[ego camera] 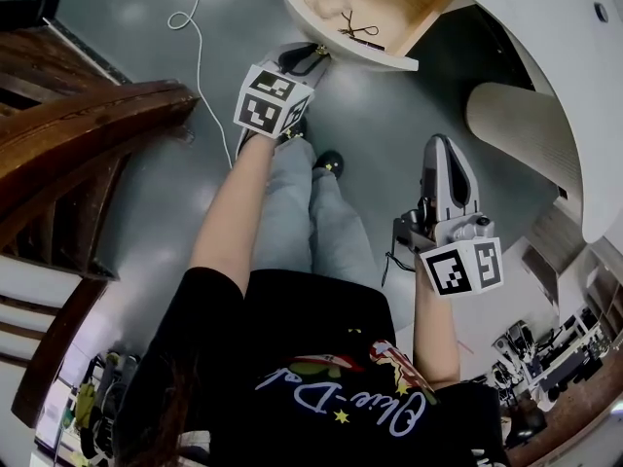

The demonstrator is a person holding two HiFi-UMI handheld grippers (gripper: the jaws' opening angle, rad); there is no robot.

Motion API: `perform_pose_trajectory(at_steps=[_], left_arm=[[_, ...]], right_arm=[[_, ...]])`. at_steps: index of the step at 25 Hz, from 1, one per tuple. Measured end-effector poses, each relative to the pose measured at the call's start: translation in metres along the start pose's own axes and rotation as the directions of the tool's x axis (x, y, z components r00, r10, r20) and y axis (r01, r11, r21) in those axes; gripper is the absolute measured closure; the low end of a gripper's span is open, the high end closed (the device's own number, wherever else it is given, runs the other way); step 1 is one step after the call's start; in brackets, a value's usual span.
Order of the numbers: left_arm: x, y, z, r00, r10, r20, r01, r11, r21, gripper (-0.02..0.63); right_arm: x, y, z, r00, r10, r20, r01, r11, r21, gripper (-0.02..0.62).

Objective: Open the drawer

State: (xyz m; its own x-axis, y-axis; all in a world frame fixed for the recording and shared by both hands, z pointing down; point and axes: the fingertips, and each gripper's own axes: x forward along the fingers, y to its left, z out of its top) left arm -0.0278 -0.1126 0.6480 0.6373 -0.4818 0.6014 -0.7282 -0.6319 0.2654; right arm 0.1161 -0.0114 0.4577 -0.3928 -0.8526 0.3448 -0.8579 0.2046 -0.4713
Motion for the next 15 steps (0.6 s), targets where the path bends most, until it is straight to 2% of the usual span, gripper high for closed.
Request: perform_pose_trajectory(at_steps=[6,15], left_arm=[[-0.002,-0.002,0.000,1.000,0.010,0.024,-0.010,1.000,-0.023,0.508],[-0.002,-0.003,-0.001,1.000,-0.003,0.019,0.004,1.000,-0.025,0.506]], right_arm=[[-0.016,-0.013,0.001,0.999,-0.044,0.011,0.045,0.998,-0.034,0.595],[-0.010,0.007,-0.013,0.998,-0.056,0.001,0.056,0.998,0.003,0.595]])
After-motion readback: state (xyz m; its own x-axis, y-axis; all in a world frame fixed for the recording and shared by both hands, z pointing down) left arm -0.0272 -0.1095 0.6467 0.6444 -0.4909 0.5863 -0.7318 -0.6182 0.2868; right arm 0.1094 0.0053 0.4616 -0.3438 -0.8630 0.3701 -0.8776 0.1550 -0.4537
